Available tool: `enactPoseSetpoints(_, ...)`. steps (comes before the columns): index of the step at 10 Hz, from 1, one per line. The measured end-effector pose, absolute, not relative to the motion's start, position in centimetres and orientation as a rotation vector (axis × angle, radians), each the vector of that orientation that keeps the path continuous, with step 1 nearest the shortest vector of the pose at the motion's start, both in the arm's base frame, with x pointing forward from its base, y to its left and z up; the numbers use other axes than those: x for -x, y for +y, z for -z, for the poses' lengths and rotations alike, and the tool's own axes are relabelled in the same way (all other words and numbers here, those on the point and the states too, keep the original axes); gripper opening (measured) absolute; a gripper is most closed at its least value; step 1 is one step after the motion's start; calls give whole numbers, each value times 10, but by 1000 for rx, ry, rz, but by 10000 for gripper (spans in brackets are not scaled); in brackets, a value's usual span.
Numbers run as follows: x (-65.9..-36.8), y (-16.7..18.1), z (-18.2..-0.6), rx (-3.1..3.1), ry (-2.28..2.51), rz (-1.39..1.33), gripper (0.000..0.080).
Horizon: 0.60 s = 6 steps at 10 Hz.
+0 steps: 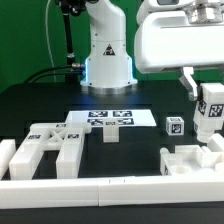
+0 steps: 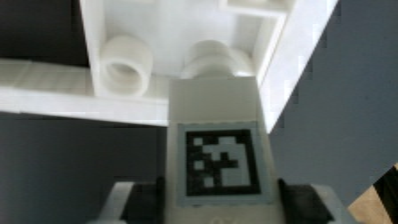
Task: Assemble chair
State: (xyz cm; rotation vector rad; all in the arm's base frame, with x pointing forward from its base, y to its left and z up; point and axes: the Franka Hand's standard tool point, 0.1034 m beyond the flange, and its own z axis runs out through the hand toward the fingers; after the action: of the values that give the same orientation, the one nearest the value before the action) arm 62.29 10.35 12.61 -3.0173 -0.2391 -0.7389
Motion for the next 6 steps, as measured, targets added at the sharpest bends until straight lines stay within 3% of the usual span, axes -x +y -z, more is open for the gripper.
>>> enactPoseSetpoints(1, -630, 109, -133, 3007, -246, 764, 287)
enactPoseSetpoints(4, -630, 108, -129, 2998, -245, 805, 287)
enactPoseSetpoints(6, -630, 114, -114, 2976, -253, 866, 287)
